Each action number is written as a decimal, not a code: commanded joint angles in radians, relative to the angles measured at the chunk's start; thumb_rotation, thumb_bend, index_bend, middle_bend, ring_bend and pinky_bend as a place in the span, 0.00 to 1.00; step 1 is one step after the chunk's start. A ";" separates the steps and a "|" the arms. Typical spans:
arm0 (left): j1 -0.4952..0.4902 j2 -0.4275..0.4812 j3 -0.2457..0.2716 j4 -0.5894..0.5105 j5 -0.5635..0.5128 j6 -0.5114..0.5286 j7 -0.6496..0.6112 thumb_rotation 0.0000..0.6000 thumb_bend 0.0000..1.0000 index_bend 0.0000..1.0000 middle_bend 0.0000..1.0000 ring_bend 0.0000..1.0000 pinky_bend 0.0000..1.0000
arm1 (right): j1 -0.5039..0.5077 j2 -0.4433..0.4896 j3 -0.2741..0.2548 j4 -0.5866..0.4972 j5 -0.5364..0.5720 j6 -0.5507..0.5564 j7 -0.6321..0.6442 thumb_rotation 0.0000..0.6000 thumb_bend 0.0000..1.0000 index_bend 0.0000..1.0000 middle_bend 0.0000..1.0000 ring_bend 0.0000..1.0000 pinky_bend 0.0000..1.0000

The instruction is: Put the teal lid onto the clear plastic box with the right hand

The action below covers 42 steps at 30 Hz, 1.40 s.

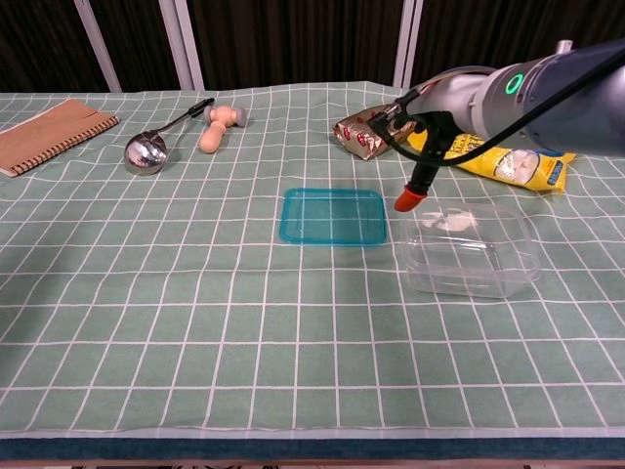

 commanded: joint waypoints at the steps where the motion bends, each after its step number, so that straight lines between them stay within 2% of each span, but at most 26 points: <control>1: 0.000 0.001 -0.001 -0.001 -0.003 0.000 -0.001 1.00 0.32 0.08 0.00 0.00 0.00 | 0.016 -0.026 0.020 0.042 0.012 -0.017 0.012 1.00 0.19 0.00 0.00 0.00 0.00; 4: 0.000 0.002 -0.004 -0.002 -0.011 -0.001 -0.003 1.00 0.32 0.08 0.00 0.00 0.00 | 0.029 -0.044 0.036 0.077 0.026 -0.033 0.019 1.00 0.19 0.00 0.00 0.00 0.00; 13: -0.001 0.005 -0.008 -0.005 -0.029 -0.008 -0.009 1.00 0.32 0.08 0.00 0.00 0.00 | 0.085 -0.095 0.038 0.122 0.044 -0.036 -0.032 1.00 0.18 0.00 0.00 0.00 0.00; 28: 0.003 0.014 -0.014 -0.009 -0.057 -0.010 -0.023 1.00 0.32 0.08 0.00 0.00 0.00 | 0.138 -0.203 0.066 0.294 0.070 -0.091 -0.038 1.00 0.18 0.00 0.00 0.00 0.00; 42: 0.006 0.021 -0.015 -0.010 -0.061 -0.009 -0.037 1.00 0.32 0.08 0.00 0.00 0.00 | 0.158 -0.278 0.054 0.392 0.098 -0.113 -0.076 1.00 0.13 0.00 0.00 0.00 0.00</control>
